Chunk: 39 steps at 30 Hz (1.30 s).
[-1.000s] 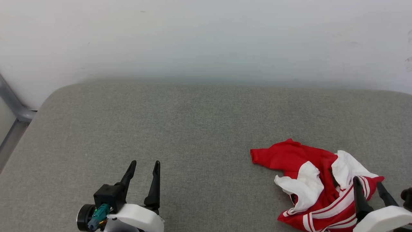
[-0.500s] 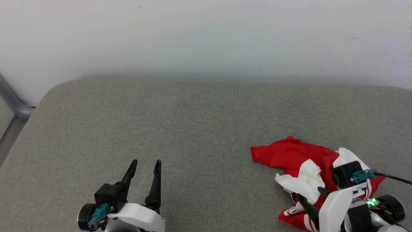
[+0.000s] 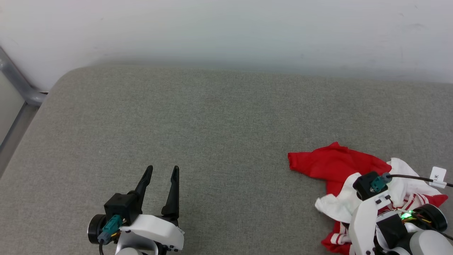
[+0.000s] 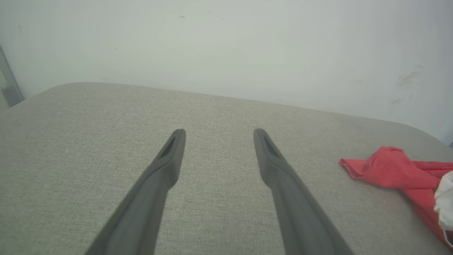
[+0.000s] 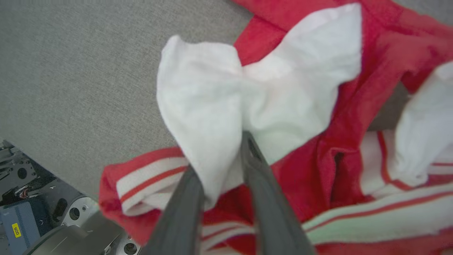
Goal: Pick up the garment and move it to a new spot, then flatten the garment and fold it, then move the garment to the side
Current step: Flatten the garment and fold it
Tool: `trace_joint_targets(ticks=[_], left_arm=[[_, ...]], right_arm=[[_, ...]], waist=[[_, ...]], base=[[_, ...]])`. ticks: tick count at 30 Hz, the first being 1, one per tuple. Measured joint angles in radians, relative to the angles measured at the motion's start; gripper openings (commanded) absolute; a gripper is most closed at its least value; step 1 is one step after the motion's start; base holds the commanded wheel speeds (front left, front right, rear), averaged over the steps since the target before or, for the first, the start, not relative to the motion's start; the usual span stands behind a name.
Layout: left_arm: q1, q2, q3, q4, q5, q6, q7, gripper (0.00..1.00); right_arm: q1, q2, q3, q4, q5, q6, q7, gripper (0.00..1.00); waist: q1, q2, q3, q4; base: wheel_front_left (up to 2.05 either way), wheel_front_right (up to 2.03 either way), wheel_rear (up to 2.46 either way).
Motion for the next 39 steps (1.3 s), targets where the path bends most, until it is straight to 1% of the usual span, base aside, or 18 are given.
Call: trace_joint_targets(ticks=[4,7,11,16,17,21,24,28,31,33,34,35,36,37,39], left_arm=[[0.0,-0.002,0.004,0.005,0.0,-0.003,0.0,1.0],[0.0,-0.002,0.007,0.006,0.001,-0.003,0.0,1.0],[-0.001,-0.005,0.007,0.006,0.003,-0.004,0.0,1.0],[-0.006,-0.005,0.009,0.006,0.01,-0.009,0.0,1.0],[-0.009,-0.004,0.008,0.007,0.011,-0.011,0.0,1.0],[-0.019,-0.005,-0.002,0.017,0.015,-0.017,0.0,1.0],[-0.027,-0.005,-0.009,0.019,0.015,-0.02,0.0,1.0],[-0.032,-0.007,-0.017,0.021,0.014,-0.022,0.0,1.0],[-0.035,-0.008,-0.021,0.025,0.012,-0.022,0.0,1.0],[-0.036,-0.009,-0.024,0.027,0.01,-0.022,0.0,1.0],[-0.036,-0.01,-0.024,0.029,0.01,-0.022,0.0,1.0],[-0.036,-0.01,-0.025,0.03,0.01,-0.022,0.0,1.0],[-0.036,-0.01,-0.025,0.031,0.009,-0.022,0.0,1.0],[-0.036,-0.011,-0.025,0.033,0.009,-0.022,0.0,1.0],[-0.035,-0.011,-0.024,0.036,0.009,-0.022,0.0,1.0]], right_arm=[[-0.002,0.007,-0.023,0.011,-0.001,0.0,-0.019,0.0],[-0.014,0.031,-0.046,0.009,-0.001,0.0,-0.075,0.0],[-0.047,0.082,-0.081,0.012,-0.007,0.0,-0.18,0.0],[-0.131,0.174,-0.075,0.045,-0.008,0.0,-0.311,0.0],[-0.175,0.218,-0.046,0.072,0.002,0.0,-0.357,0.0],[-0.252,0.27,0.05,0.154,0.052,0.0,-0.438,0.0],[-0.293,0.285,0.136,0.217,0.098,0.0,-0.485,0.0],[-0.295,0.29,0.244,0.326,0.14,0.0,-0.509,0.0],[-0.274,0.292,0.306,0.422,0.162,0.0,-0.532,0.0],[-0.257,0.291,0.328,0.479,0.177,0.0,-0.559,0.0],[-0.255,0.291,0.334,0.506,0.181,0.0,-0.573,0.17],[-0.255,0.291,0.341,0.524,0.185,0.0,-0.59,0.4],[-0.255,0.291,0.344,0.537,0.192,0.0,-0.609,0.66],[-0.255,0.291,0.349,0.546,0.204,0.0,-0.627,1.0],[-0.255,0.29,0.361,0.555,0.207,0.0,-0.668,1.0]], waist=[[0.0,0.0,-0.001,0.003],[-0.0001,0.0,-0.007,0.002],[0.0,0.0,-0.013,0.0],[0.0,0.0,-0.011,-0.005],[0.0,0.0,-0.011,-0.007],[0.0,0.0,-0.008,0.002],[-0.0001,0.0,-0.003,0.015],[0.0,0.0,0.008,0.037],[0.0,0.0,0.021,0.05],[0.0,0.0,0.028,0.056],[0.0,0.0,0.03,0.058],[0.0,0.0,0.032,0.06],[0.0,0.0,0.032,0.061],[-0.0001,0.0,0.031,0.06],[-0.0001,0.0,0.025,0.058]], base=[[0.0,0.0,0.0],[0.0,0.0,0.0],[0.0,0.0,0.0],[0.0,0.0,0.0],[0.0,0.0,0.0],[0.0,0.0,0.0],[0.0,0.0,0.0],[0.0,0.0,0.0],[0.0,0.0,0.0],[0.0,0.0,0.0],[0.0,0.0,0.0],[0.0,0.0,0.0],[0.0,0.0,0.0],[0.0,0.0,0.0],[0.0,0.0,0.0]])
